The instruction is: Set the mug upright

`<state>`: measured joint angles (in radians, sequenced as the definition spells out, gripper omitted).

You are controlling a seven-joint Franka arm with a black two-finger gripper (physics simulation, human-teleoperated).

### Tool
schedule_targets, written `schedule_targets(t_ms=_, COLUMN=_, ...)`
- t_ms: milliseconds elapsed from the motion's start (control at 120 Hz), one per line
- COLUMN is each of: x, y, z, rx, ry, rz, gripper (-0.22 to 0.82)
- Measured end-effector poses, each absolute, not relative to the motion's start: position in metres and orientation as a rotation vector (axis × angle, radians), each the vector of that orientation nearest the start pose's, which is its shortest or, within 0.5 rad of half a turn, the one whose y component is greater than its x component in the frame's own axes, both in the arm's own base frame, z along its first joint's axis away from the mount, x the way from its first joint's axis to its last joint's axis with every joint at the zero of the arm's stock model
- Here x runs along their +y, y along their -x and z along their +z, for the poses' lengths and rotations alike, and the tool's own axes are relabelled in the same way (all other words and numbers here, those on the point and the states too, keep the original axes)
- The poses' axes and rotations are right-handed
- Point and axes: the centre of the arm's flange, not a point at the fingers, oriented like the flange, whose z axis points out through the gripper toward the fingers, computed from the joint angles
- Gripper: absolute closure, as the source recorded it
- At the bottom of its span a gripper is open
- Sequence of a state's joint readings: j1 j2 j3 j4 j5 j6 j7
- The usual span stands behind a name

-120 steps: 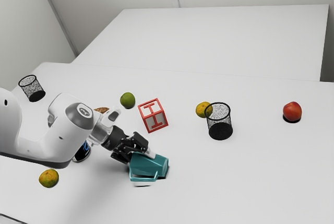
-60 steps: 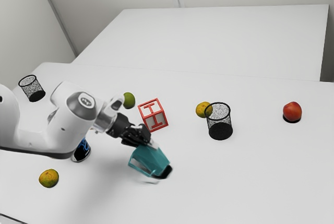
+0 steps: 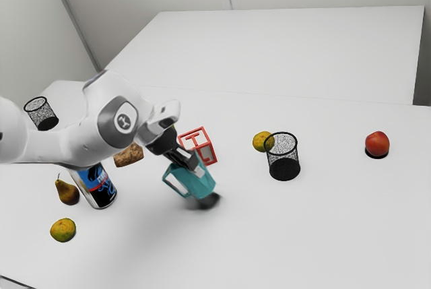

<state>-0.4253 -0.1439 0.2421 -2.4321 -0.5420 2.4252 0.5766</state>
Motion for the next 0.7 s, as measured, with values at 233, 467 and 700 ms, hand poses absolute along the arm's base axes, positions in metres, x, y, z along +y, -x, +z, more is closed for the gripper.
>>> schedule_targets(t_ms=233, x=-0.0865, y=-0.4764, z=0.3743, rx=0.824, ry=3.207, rz=-0.301, gripper=0.76)
schedule_targets(t_ms=467, x=-0.0825, y=-0.4777, z=0.3720, rx=0.871, ry=3.086, rz=-0.281, gripper=0.77)
schedule_targets(t_ms=700, x=-0.0874, y=-0.4760, z=0.3653, rx=0.909, ry=2.997, rz=-0.242, gripper=0.77)
